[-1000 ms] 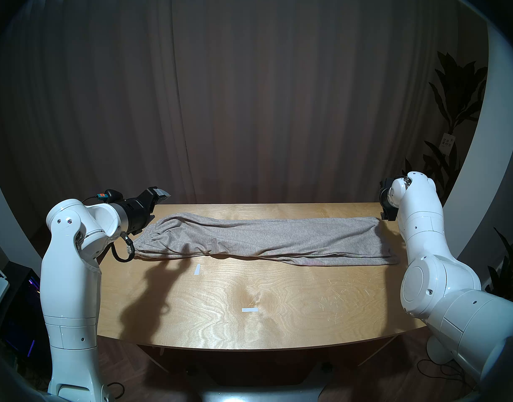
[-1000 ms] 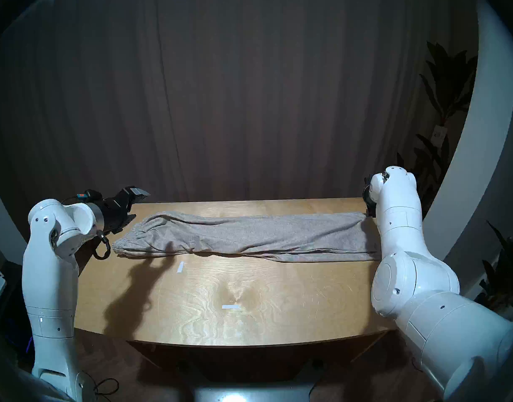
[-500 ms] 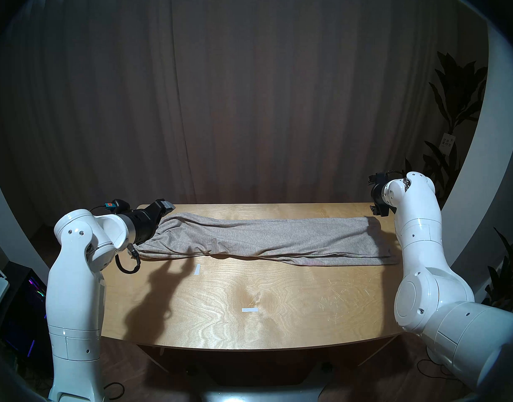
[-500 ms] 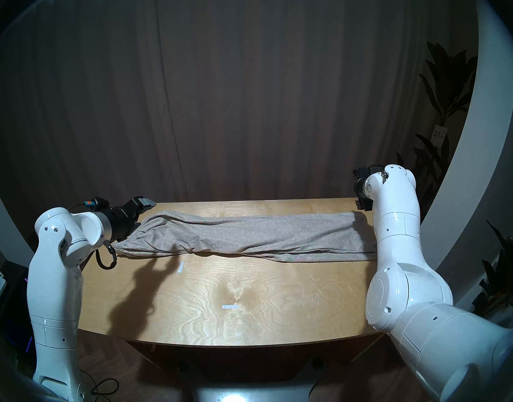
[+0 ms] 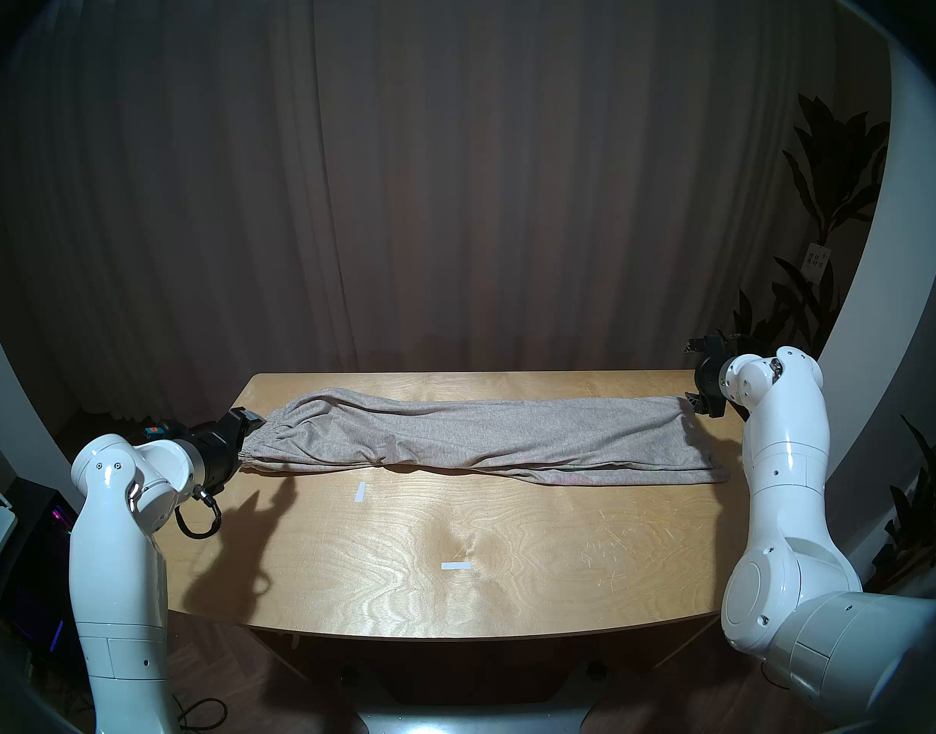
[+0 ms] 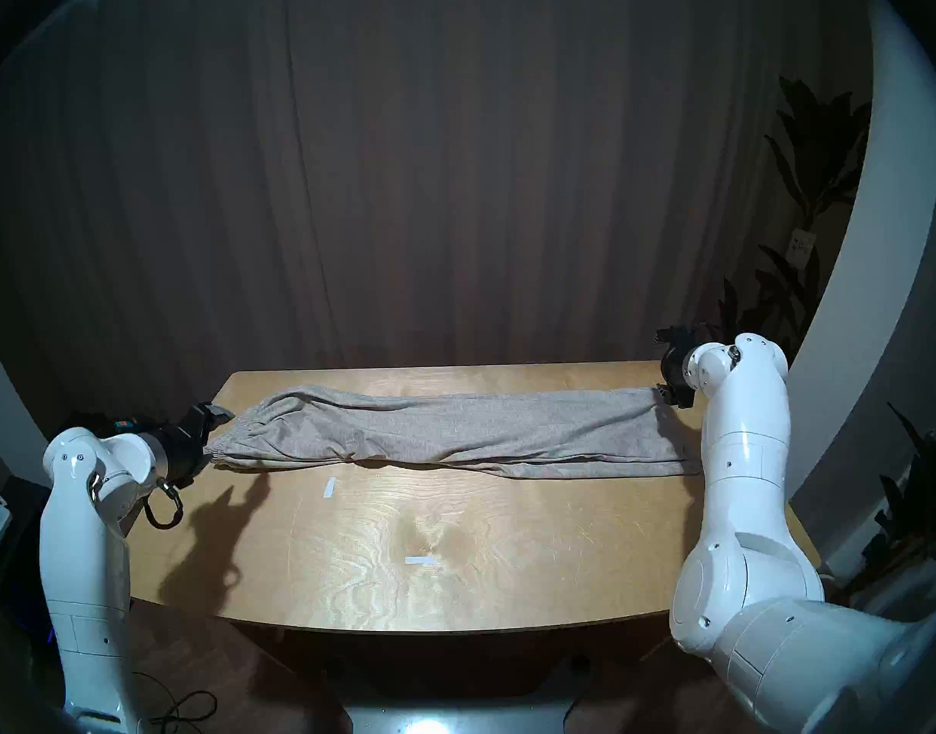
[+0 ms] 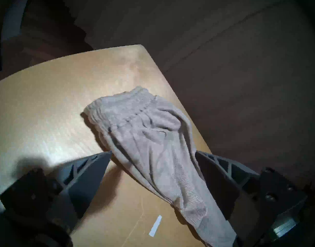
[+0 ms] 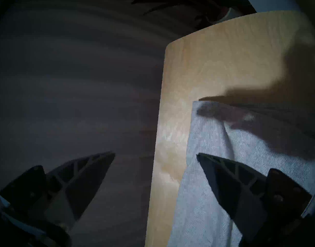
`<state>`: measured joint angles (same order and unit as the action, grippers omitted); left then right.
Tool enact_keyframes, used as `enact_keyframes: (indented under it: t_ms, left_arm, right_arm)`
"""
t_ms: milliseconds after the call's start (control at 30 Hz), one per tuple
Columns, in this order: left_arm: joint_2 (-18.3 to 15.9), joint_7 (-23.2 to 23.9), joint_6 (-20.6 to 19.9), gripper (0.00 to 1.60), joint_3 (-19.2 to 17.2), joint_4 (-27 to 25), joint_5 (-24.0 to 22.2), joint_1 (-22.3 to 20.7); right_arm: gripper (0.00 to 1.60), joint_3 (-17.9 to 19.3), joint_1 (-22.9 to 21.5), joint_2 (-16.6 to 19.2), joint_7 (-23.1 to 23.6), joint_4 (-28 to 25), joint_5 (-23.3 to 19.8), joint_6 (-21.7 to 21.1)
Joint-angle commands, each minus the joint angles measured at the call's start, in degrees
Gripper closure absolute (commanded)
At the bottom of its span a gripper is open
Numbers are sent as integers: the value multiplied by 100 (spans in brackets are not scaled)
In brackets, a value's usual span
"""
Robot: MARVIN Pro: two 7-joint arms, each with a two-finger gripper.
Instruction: Fold the pants in half lengthwise, then in half again, and set them down flat
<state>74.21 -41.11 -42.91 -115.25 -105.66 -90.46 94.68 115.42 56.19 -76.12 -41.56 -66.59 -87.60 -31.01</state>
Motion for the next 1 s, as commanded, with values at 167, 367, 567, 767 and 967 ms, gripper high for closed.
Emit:
enact_keyframes:
  t_ms: [167, 367, 567, 767, 967]
  left_arm:
    - [404, 468, 347, 0, -279, 313, -350, -126]
    - [527, 807, 521, 0, -262, 513, -341, -224]
    - [593, 1205, 746, 0, -176, 743, -136, -281]
    - [517, 1560, 1157, 0, 35, 962, 536, -286]
    - [558, 2018, 1725, 0, 122, 1140, 1101, -273]
  right_arm:
    - [0, 678, 396, 214, 430, -1006, -809, -880]
    - [0, 948, 884, 82, 484, -1477, -1269, -1496]
    - [0, 1284, 1319, 72, 563, -1872, -1786, -2052]
    - [0, 1528, 1715, -45, 573, -2312, -2347, -2399]
    - [0, 1570, 1991, -50, 499, -2528, -2843, -2399]
